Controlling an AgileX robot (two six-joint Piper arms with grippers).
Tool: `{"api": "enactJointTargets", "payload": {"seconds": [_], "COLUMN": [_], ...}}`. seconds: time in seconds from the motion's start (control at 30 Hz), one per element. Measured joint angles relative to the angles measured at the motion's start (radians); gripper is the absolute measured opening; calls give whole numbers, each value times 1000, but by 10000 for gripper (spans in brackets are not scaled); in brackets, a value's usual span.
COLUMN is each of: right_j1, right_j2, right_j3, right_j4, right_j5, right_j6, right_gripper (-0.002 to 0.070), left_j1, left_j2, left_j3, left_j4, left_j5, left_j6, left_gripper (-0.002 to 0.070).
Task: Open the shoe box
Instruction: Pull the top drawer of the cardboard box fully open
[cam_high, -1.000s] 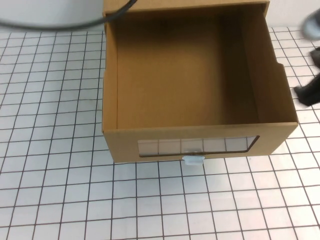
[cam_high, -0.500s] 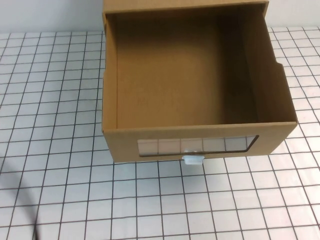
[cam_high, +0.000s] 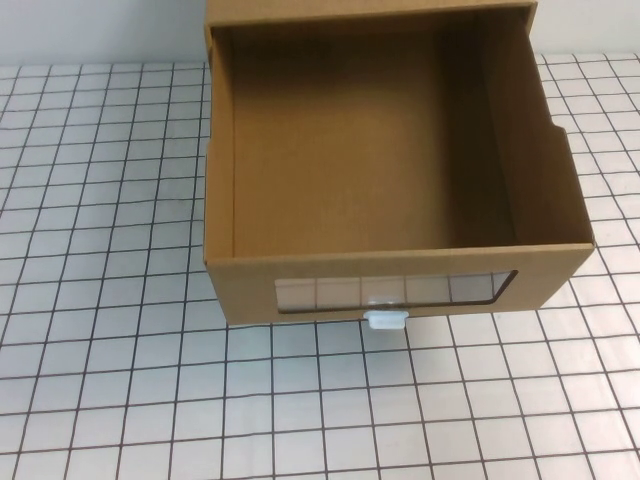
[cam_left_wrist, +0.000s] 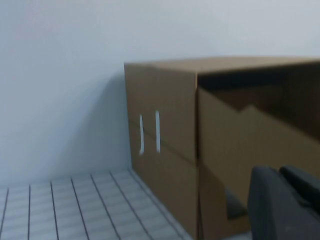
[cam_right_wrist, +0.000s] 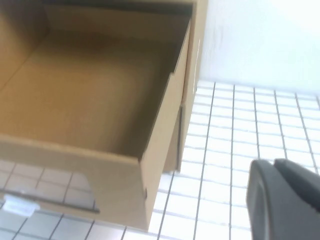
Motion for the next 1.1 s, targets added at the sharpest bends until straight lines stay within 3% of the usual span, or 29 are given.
{"api": "enactJointTargets", "payload": {"seconds": [0.23,0.57,1.1], "right_j1": [0,-2,-2], "right_j2": [-9,-9,-9], "right_j3": [78,87,87], "right_j4": [33,43,45], "right_j5": [-83,-128,-132], "right_j6": [24,26,24], "right_gripper": [-13,-14,-13], "left_j1": [0,0,0], "left_j2": [0,0,0], "left_j3": [145,153,153], "left_j4": [0,0,0], "left_j5": [5,127,134], "left_j6": [-2,-2,-2], "left_gripper": [-5,-5,-5]}}
